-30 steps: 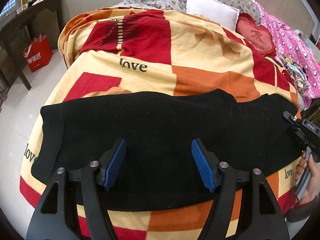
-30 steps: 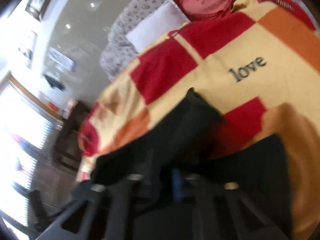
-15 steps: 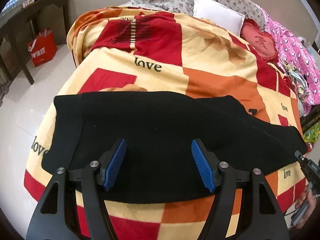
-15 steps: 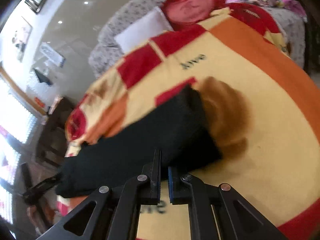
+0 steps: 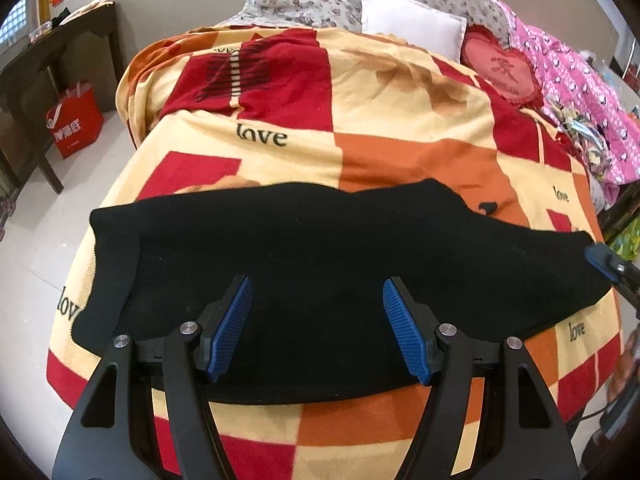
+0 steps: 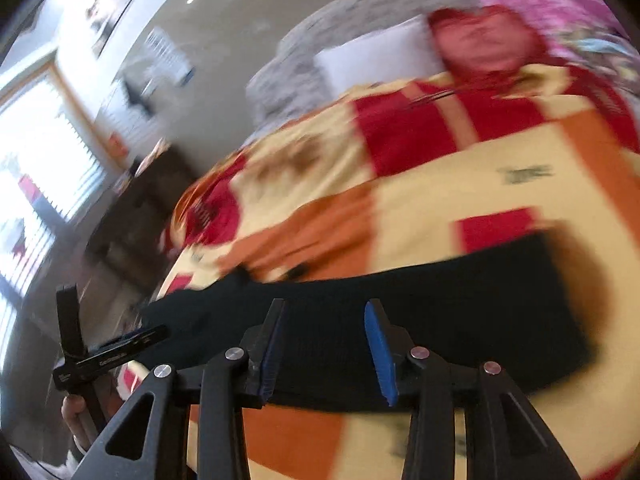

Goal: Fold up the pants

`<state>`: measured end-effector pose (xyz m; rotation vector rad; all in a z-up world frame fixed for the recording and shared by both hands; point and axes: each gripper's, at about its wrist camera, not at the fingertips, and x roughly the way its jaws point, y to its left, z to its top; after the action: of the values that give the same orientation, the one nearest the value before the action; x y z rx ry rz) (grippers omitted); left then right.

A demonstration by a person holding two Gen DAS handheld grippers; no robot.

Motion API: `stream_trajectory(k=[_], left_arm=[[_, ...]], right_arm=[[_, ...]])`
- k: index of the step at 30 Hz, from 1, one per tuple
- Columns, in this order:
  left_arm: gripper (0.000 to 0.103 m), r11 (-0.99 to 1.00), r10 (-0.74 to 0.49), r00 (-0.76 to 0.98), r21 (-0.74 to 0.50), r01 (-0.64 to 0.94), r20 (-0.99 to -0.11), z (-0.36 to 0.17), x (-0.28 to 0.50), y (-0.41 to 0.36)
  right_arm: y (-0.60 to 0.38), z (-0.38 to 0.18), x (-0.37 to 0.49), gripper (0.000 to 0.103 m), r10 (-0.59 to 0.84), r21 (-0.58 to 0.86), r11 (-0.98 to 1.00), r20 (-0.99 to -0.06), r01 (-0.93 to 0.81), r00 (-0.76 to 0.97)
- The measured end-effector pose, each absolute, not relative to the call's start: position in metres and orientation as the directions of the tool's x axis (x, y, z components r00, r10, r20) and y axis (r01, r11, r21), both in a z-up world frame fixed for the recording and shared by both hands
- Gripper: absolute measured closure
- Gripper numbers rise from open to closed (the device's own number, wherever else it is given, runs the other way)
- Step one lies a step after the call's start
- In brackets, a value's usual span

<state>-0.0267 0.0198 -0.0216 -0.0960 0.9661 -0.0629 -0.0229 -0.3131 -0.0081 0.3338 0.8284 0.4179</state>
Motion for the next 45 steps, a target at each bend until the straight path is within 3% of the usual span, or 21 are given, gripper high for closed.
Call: stream_trajectory(k=[6,15,30,40,45], left_arm=[[0.035,0.996,-0.071,0.546,-0.093,-0.012,-0.834,-0.035,-0.020,0.022],[0.035,0.997,-0.047,0.553,-0.071,-0.021,-0.832,-0.043,-0.011,0.024],[0.035,0.996,-0.061,0.556,-0.086,-0.019,-0.829,-0.038,-0.013,0.023],[0.035,0.998,-0.049,0.555,-0.057,0.003,-0.831,-0.040,-0.026,0.009],[0.035,0.998,-0.060,0.555,-0.051,0.033,-0.830,-0.035,-0.029,0.000]], right_arm=[[-0.239,-0.025,0.007,0.064,0.528,0.401,0.849,-0.673,-0.344,0.518],[-0.177,-0.051,0.045,0.064,0.377,0.196,0.906,-0.773,-0.374,0.509],[-0.205,-0.029,0.013,0.064,0.391,0.221,0.908,-0.751,-0.356,0.532],[-0.224,-0.045,-0.020,0.063,0.285,0.098,0.932,-0.792,-0.348,0.541],[-0.250,-0.049,-0.031,0.062,0.353,0.190,0.923,-0.763,-0.335,0.541]])
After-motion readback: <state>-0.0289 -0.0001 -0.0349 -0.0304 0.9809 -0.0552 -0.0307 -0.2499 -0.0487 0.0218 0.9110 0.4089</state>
